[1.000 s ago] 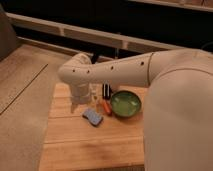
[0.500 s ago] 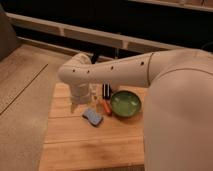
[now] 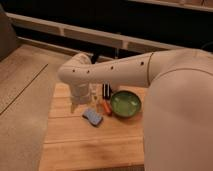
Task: Knock the bottle over
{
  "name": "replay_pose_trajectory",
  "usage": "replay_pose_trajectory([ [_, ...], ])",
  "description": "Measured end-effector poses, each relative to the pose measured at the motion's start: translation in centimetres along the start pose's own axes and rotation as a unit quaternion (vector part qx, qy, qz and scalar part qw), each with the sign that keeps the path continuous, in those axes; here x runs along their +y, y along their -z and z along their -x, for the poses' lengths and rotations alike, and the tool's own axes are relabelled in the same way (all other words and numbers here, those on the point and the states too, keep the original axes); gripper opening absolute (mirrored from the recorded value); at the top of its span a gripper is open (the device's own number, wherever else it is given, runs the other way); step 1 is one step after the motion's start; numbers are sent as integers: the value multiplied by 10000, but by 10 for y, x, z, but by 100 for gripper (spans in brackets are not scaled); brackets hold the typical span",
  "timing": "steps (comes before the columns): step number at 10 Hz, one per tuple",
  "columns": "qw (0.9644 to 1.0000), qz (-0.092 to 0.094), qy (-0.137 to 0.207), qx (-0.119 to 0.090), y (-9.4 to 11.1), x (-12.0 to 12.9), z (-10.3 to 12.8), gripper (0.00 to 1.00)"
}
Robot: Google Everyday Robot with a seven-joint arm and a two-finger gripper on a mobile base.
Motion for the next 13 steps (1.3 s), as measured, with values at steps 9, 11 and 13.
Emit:
replay_pose_trajectory([
  [9,9976,-553,281,304,-35,-60,87,65],
  [11,9958,-591,49,691,-60,-85,90,65],
  [13,9937,-676,-124,881,-76,-108,101,65],
])
